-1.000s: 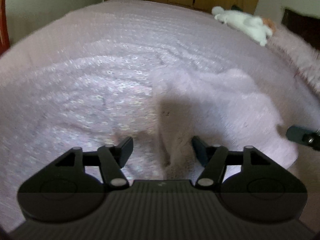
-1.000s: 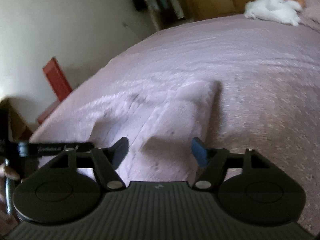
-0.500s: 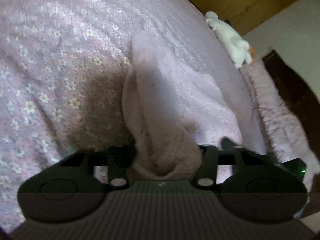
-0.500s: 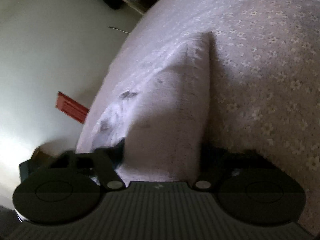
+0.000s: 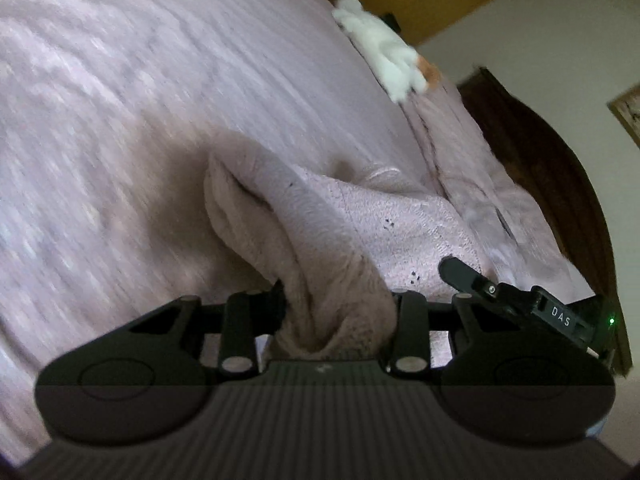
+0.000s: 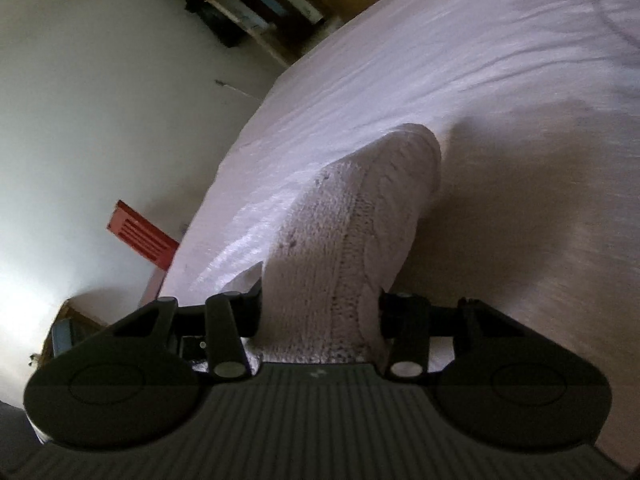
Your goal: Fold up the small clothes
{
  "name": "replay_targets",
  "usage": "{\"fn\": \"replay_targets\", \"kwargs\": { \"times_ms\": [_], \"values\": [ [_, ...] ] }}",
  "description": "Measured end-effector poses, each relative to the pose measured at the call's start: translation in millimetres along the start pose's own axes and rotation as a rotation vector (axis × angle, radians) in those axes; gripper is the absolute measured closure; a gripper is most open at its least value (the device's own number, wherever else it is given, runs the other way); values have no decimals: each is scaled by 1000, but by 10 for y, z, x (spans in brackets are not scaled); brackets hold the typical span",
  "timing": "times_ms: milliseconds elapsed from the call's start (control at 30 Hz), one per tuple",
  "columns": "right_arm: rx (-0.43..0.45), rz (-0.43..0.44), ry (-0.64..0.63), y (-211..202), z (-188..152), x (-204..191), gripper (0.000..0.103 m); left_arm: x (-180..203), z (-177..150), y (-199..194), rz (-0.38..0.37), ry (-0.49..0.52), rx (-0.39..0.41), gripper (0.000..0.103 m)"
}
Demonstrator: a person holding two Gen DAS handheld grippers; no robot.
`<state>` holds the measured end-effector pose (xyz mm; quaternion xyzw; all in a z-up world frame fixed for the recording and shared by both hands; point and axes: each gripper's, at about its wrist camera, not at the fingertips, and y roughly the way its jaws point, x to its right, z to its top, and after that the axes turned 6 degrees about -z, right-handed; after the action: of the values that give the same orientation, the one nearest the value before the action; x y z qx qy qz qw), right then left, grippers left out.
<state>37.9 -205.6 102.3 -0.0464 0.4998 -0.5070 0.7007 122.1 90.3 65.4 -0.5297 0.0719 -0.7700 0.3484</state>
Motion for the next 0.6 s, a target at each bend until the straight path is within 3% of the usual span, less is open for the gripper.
{"fn": "replay_targets", "kwargs": {
  "times_ms": [167, 267, 333, 433, 600],
  "values": [
    [-15, -92, 34, -379, -323, 298, 51, 227, -491, 188, 34, 98, -82, 64],
    [-63, -160, 80, -309, -583, 523, 44, 208, -728, 326, 165, 170, -111, 56],
    [-95, -194, 116, -228, -753, 665, 38, 165, -850, 370, 265, 238, -104, 39],
    [-28, -171, 116, -278, -912, 725, 35, 143, -889, 234, 269, 251, -76, 35],
    [58, -210, 34, -554, -1049, 586, 31, 298, -945, -40, 350, 327, -30, 38]
  ]
}}
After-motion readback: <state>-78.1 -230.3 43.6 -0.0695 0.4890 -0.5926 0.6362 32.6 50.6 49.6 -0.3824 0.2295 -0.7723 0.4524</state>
